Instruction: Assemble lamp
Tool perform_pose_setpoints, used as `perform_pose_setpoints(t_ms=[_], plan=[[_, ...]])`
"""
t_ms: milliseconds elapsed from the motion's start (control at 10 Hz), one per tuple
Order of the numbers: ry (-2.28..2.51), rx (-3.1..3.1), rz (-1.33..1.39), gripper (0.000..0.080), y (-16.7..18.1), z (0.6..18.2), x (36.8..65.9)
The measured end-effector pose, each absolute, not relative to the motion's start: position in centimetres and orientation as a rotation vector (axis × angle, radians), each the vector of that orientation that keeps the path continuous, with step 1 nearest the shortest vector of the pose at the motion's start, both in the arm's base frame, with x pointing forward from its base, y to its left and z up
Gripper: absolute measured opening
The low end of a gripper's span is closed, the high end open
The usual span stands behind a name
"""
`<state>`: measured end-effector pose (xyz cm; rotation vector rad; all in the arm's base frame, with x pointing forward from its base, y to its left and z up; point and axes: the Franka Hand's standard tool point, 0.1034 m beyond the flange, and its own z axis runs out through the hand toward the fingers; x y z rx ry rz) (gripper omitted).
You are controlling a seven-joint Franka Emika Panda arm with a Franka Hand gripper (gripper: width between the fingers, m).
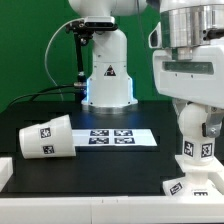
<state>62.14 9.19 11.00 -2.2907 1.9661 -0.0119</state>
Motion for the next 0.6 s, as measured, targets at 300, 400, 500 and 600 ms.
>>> perform_pose_setpoints(t_ms=[300, 400, 500, 600], plan=[[2.382, -1.758, 0.100, 0.0576, 8.45, 10.97, 62.32], [2.461, -1.604, 0.127, 0.0576, 8.60, 11.04, 62.49], [2.519, -1.489, 0.155, 0.0576, 8.83, 11.11, 62.52], [2.559, -1.414, 0.160, 0.0576, 8.99, 11.25, 62.63]])
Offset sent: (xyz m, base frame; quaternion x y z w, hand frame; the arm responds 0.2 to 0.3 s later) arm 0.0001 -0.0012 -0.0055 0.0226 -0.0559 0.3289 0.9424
